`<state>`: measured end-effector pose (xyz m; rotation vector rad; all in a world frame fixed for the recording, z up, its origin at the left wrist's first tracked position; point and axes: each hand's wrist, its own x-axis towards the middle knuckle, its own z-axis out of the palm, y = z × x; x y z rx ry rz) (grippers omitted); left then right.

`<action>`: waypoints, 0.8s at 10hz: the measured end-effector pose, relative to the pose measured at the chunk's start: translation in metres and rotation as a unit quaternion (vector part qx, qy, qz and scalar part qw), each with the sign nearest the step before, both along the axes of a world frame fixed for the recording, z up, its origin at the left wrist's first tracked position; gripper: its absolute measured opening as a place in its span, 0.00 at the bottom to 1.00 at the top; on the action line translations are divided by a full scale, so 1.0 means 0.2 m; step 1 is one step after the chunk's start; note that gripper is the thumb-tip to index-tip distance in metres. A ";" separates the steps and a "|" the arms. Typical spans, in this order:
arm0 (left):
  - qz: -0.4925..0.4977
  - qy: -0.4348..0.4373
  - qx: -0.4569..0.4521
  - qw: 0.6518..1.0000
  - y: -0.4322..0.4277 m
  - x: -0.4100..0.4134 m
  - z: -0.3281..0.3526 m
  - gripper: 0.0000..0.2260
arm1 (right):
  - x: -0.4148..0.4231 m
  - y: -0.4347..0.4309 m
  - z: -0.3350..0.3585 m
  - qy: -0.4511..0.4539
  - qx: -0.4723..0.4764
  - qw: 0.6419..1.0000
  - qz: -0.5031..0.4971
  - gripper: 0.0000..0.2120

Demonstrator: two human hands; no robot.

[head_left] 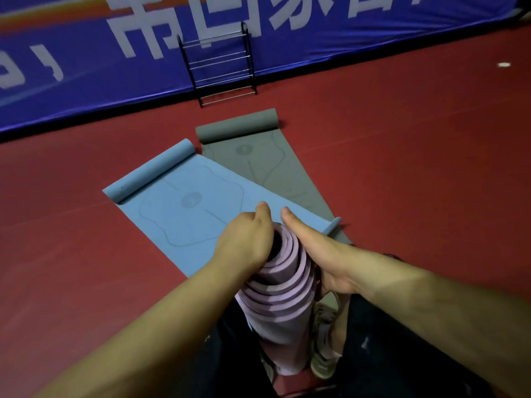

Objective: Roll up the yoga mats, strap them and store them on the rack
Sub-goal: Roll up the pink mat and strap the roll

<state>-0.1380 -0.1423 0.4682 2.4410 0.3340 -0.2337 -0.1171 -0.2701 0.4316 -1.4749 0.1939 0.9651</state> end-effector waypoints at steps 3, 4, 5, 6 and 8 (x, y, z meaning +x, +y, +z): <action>-0.050 -0.081 0.122 0.988 0.02 -0.11 -0.16 0.15 | -0.02 -0.06 -0.10 -0.046 -0.075 0.987 0.136 0.40; 0.006 -0.057 0.110 0.992 0.01 -0.08 -0.23 0.15 | -0.06 -0.06 -0.15 -0.091 -0.134 0.983 0.088 0.36; 0.013 -0.028 0.051 0.998 -0.01 -0.02 -0.23 0.10 | -0.02 -0.08 -0.10 -0.113 -0.131 0.982 0.080 0.31; 0.014 -0.023 -0.006 1.000 0.01 0.00 -0.20 0.10 | 0.00 -0.13 -0.06 -0.085 -0.112 0.989 0.054 0.29; 0.091 -0.021 -0.027 0.995 -0.05 -0.07 -0.20 0.11 | -0.01 -0.10 -0.02 -0.051 -0.061 0.997 0.007 0.23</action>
